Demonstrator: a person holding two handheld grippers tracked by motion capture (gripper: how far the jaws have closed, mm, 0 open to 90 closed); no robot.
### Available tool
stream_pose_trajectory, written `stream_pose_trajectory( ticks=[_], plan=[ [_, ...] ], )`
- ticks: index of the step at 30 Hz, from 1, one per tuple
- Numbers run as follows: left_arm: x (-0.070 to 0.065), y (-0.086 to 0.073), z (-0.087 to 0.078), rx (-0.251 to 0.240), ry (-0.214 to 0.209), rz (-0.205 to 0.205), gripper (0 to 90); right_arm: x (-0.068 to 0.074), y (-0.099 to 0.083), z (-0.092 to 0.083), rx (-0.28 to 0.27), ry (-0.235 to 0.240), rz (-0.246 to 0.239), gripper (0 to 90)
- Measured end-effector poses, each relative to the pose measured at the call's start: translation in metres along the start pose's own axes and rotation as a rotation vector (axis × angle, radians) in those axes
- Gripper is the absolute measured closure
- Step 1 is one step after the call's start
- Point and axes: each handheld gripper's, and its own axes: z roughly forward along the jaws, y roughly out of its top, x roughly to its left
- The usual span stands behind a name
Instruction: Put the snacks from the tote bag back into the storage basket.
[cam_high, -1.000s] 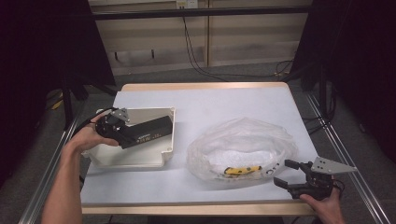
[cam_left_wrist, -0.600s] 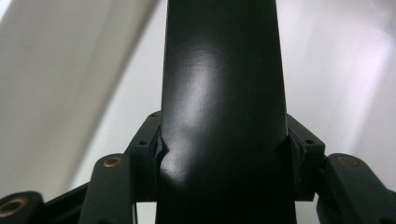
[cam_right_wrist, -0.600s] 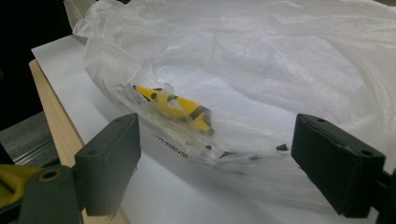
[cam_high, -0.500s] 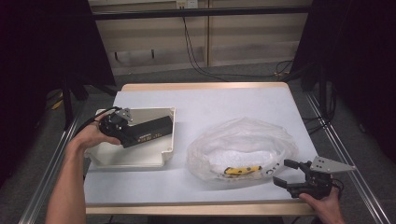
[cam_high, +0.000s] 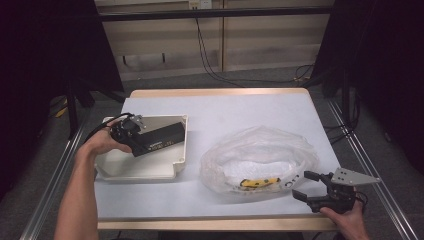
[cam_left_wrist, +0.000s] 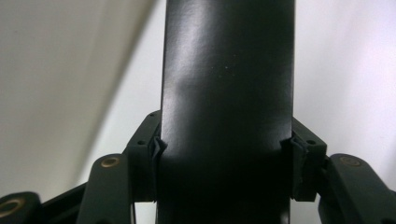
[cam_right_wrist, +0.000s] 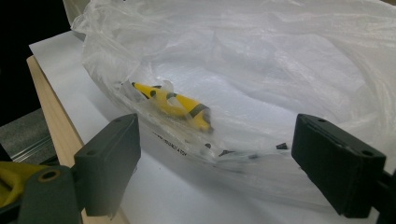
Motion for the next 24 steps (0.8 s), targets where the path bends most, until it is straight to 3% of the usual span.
stream_pose_trajectory(
  ticks=[8, 11, 16, 21, 24],
  plan=[
    [0.0060, 0.0020, 0.0037, 0.004, 0.022, -0.055, 38.2, 0.0004, -0.0004, -0.0002, 0.003, -0.003, -0.001, 14.9],
    [0.0066, 0.0023, 0.0054, -0.003, 0.028, -0.095, 36.2, 0.0004, -0.0004, 0.0000, 0.004, -0.004, 0.001, 14.8],
    [0.0066, 0.0023, 0.0059, -0.006, 0.034, -0.096, 35.0, 0.0006, -0.0004, 0.0001, 0.002, -0.001, 0.000, 14.9],
    [0.0052, 0.0019, 0.0052, -0.029, 0.034, -0.124, 32.3, 0.0002, 0.0001, 0.0009, 0.002, 0.002, 0.003, 14.8],
    [0.0035, 0.0010, 0.0018, -0.066, 0.040, -0.155, 25.7, 0.0003, 0.0002, 0.0011, 0.003, 0.005, 0.001, 14.8]
  ],
)
